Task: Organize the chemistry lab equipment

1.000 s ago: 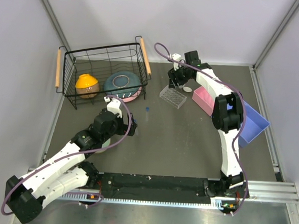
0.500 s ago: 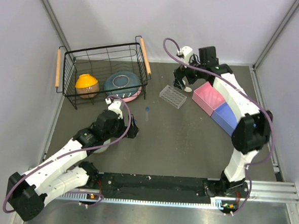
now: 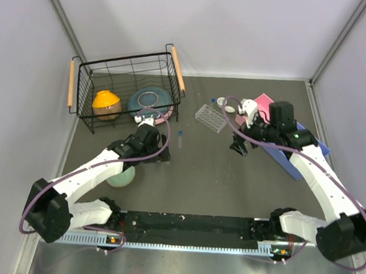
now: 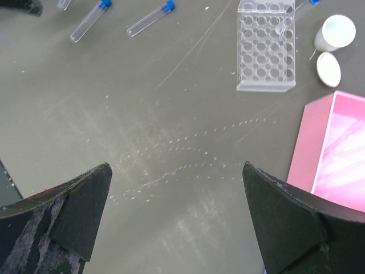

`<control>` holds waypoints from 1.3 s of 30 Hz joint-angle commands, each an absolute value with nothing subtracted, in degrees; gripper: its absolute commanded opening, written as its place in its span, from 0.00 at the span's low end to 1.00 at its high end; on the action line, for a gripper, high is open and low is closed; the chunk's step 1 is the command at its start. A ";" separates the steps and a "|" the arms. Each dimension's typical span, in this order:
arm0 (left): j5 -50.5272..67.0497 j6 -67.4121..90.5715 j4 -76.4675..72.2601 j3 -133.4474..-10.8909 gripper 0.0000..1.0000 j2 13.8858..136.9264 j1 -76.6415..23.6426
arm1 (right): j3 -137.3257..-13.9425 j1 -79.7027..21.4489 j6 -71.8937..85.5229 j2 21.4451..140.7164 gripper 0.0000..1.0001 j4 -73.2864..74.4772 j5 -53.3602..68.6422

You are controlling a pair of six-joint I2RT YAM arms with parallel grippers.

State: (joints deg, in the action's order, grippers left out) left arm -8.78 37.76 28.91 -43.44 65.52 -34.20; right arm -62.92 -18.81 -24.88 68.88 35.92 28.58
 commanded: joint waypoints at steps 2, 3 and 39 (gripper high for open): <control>-15.02 38.94 31.73 -45.88 0.98 66.01 -33.93 | -52.75 -12.50 -23.38 57.05 0.99 34.72 36.55; -15.46 38.94 31.82 -45.79 0.98 65.83 -33.93 | -51.34 -11.35 -22.94 55.82 0.99 34.37 37.61; -15.56 37.00 26.55 -45.44 0.98 70.49 -29.27 | -35.60 7.99 -32.08 42.89 0.99 28.39 49.74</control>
